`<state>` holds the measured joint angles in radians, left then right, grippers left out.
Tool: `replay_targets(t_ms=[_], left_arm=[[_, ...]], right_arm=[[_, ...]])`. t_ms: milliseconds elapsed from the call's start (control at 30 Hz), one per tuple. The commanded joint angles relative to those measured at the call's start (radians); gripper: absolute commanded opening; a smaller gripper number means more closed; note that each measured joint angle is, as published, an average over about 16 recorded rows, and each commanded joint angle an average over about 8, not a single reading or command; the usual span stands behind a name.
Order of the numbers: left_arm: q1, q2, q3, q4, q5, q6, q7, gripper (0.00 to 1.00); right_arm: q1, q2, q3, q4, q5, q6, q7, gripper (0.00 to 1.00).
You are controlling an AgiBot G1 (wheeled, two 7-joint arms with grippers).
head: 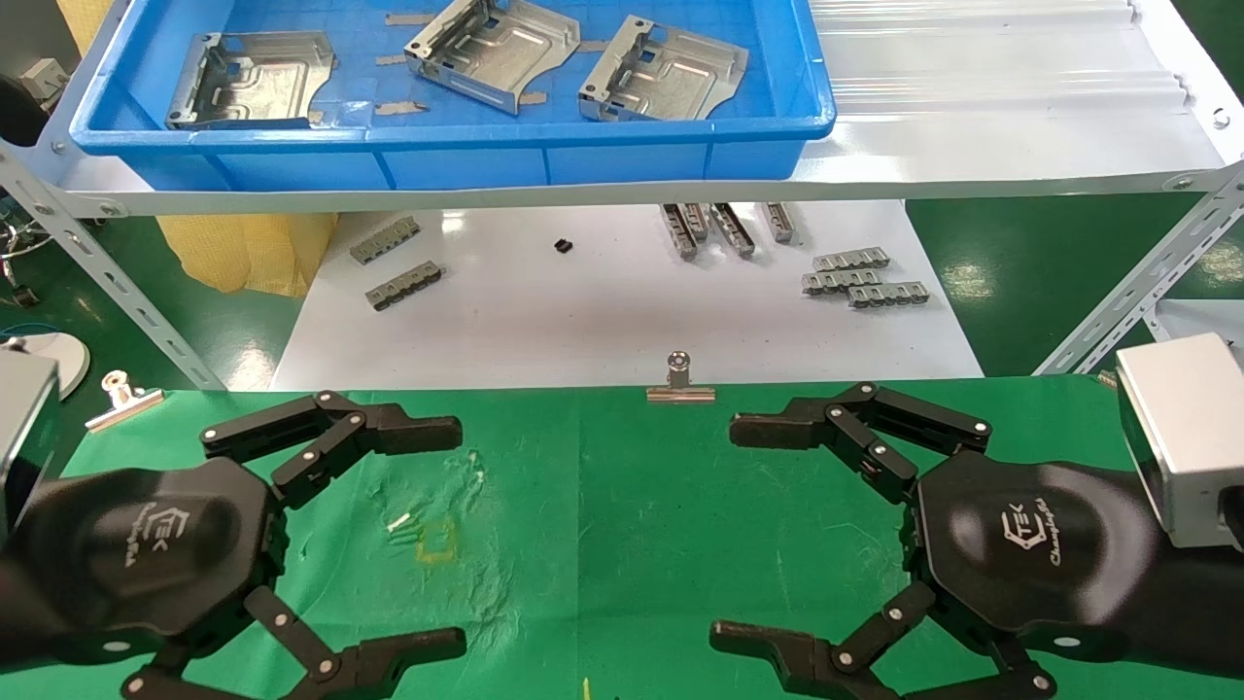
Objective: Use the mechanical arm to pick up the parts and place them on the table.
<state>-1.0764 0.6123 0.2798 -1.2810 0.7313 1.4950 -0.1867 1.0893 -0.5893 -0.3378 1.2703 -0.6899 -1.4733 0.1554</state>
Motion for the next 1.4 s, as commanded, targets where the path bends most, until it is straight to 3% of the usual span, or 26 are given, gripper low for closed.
replay_targets(t_ms=[33,1400], left_arm=[[0.0,0.0,0.0,0.0,0.0,0.0,0.0,1.0],[-0.026,0.017,0.001,0.014,0.008,-0.022,-0.004,1.0]], right_arm=[[0.0,0.0,0.0,0.0,0.0,0.0,0.0,0.0],[0.0,0.0,0.0,0.0,0.0,0.0,0.0,0.0]])
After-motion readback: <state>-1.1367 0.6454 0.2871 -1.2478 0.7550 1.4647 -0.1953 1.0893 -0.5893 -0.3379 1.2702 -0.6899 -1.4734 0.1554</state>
